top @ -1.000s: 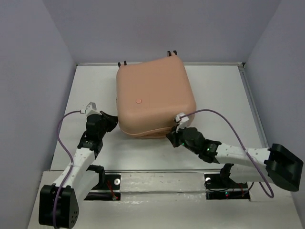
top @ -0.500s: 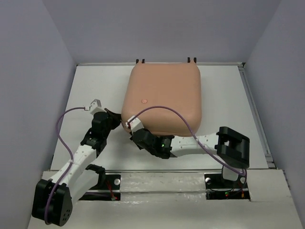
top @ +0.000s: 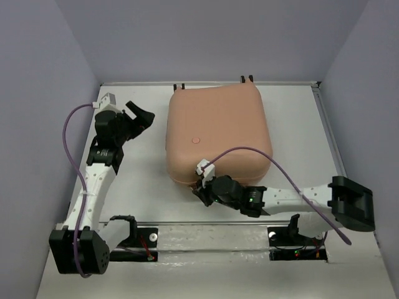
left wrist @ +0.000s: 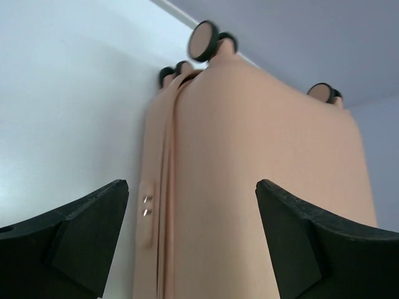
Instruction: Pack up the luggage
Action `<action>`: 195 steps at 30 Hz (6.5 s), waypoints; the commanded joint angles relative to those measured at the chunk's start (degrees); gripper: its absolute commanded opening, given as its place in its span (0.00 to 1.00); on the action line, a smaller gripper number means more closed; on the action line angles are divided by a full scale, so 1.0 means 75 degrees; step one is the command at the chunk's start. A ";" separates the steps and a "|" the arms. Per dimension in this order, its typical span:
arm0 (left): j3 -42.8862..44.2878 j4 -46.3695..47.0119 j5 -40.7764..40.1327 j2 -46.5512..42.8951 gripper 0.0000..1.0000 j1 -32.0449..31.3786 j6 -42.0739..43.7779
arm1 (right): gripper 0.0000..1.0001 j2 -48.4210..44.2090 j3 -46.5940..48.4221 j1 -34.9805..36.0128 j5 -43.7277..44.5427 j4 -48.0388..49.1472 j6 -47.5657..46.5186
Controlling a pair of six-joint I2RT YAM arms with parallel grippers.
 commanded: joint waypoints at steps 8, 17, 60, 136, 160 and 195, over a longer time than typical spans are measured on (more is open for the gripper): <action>0.2973 0.1482 0.2546 0.4172 0.97 0.0038 -0.0872 | 0.07 -0.2394 -0.1780 0.0282 -0.1454 -0.0559 0.1541; 0.5177 0.1529 0.2665 0.6975 0.99 -0.0395 -0.1413 | 0.07 -0.2054 -0.1686 0.0282 -0.1453 -0.0372 0.1741; -0.0778 0.3733 0.2640 0.1375 0.06 0.3002 -0.2794 | 0.07 -0.1747 -0.2820 -0.1171 -0.2414 0.1854 0.2313; -0.3494 0.2535 -0.1552 -0.1384 0.06 -0.4388 -0.1741 | 0.07 -0.0731 0.0445 -0.0049 -0.0963 -0.1273 0.0381; 0.0969 -0.2056 -0.0397 -0.1579 0.96 -0.0787 0.1305 | 0.07 0.1029 0.0728 -0.0398 0.1183 0.1023 0.1776; 0.2391 0.2735 0.1961 0.4364 0.23 0.2745 -0.2407 | 0.07 0.0325 0.0387 -0.0550 0.0222 0.1023 0.1401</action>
